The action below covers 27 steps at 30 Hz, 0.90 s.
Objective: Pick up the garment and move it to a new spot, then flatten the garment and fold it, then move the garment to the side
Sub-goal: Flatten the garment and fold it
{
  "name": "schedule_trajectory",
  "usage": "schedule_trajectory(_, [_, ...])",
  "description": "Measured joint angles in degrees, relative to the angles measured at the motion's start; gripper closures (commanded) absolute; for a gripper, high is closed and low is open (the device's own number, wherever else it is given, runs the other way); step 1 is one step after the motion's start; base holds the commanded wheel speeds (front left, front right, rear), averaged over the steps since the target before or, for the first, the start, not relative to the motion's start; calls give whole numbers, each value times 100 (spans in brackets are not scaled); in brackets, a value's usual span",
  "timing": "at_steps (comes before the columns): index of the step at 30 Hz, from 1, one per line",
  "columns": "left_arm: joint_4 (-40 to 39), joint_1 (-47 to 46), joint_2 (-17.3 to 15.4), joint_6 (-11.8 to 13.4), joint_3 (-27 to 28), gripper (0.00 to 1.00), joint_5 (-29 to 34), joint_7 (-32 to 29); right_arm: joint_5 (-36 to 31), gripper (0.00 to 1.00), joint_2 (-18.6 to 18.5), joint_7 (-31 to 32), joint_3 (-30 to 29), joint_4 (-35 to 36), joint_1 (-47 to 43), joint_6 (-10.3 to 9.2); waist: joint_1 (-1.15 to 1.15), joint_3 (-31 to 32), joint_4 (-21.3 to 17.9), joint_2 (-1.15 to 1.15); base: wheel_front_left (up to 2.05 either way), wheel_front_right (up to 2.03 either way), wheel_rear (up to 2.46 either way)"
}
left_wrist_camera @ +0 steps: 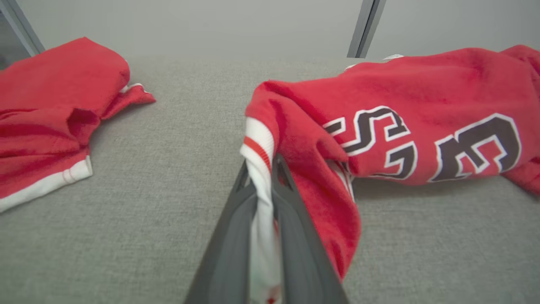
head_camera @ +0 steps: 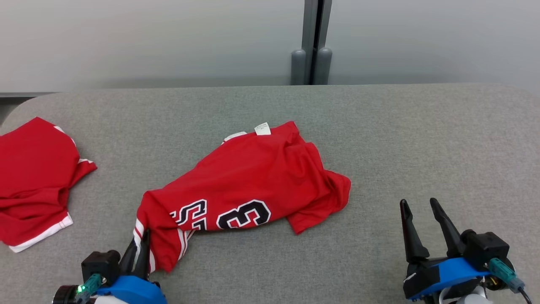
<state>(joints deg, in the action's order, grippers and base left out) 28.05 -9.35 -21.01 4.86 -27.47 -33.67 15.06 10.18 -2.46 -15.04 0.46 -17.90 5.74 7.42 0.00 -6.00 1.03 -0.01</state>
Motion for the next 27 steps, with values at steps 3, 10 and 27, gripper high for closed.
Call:
schedule_trajectory(3, [-291,199,64,73,186,0,9,0,0,0,0,0,-9,-25,1,0,0,-25,80,0,0,0,0])
schedule_trajectory(10, [-1268,257,386,124,991,0,613,0,-2,0,-1,0,14,-60,77,0,0,5,146,1,0,0,0])
schedule_trajectory(27, [-2094,1061,1438,-495,2930,0,2235,1,-3,0,-1,0,-63,-116,38,0,0,20,47,1,0,0,0])
